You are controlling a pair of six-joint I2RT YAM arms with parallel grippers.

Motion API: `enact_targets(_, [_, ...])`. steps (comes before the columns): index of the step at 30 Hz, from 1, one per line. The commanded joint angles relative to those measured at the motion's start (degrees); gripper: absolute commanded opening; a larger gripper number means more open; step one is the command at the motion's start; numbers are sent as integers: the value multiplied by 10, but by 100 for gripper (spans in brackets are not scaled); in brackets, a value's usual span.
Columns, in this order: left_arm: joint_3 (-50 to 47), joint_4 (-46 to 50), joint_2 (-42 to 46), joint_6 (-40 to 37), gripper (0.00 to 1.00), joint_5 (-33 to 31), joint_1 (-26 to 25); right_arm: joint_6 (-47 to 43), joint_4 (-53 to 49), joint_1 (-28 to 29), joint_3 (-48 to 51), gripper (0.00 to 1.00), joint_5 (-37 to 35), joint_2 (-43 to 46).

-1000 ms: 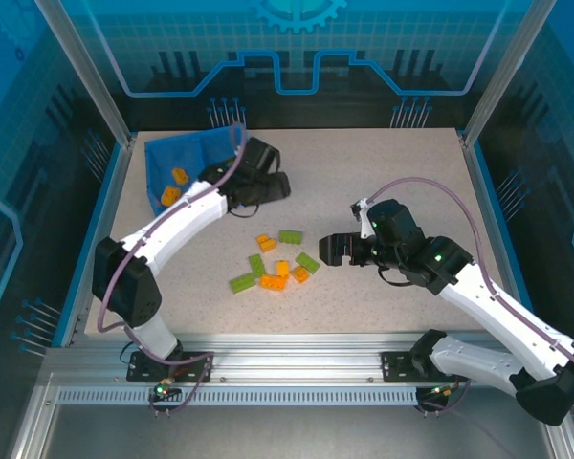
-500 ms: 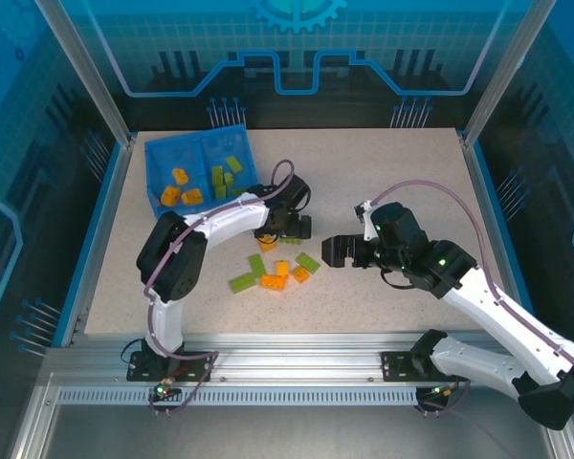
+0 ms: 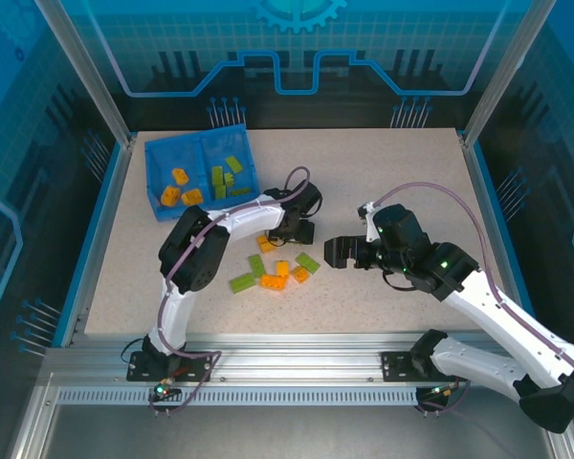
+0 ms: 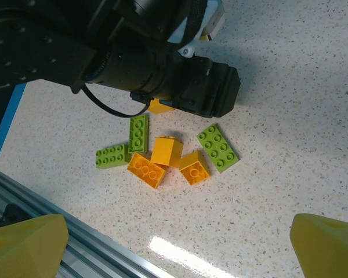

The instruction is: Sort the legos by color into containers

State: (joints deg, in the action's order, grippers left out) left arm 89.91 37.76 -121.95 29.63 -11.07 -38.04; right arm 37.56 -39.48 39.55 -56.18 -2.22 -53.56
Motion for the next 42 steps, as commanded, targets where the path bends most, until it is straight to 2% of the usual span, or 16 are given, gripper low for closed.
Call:
enact_targets(1, [8, 18, -9, -1, 65, -14, -4, 8, -4, -7, 8, 100, -6, 10])
enact_targets(5, [6, 19, 4, 2, 57, -16, -4, 8, -3, -8, 11, 100, -1, 8])
enact_targets(11, [12, 20, 80, 1, 56, -29, 14, -2, 6, -9, 8, 100, 25, 8])
enact_targets(15, [32, 24, 131, -8, 55, -51, 60, 0, 11, -9, 8, 100, 25, 10])
enact_targets(19, [79, 50, 139, 1, 52, -98, 126, 3, 8, -9, 9, 100, 18, 13])
enact_targets(22, [121, 66, 116, 25, 51, -124, 176, 6, 5, -9, 10, 100, 17, 17])
enact_targets(26, [208, 99, 42, 57, 51, -101, 228, 8, -1, -9, 11, 100, 11, 26])
enact_targets(31, [328, 147, -59, 89, 53, -60, 267, 14, -12, -9, 10, 100, 7, 42])
enact_targets(34, [362, 154, -85, 108, 62, -32, 281, 19, -18, -9, 13, 100, 4, 53])
enact_targets(42, [375, 162, -65, 116, 77, -6, 285, 22, -13, -9, 14, 100, 7, 57])
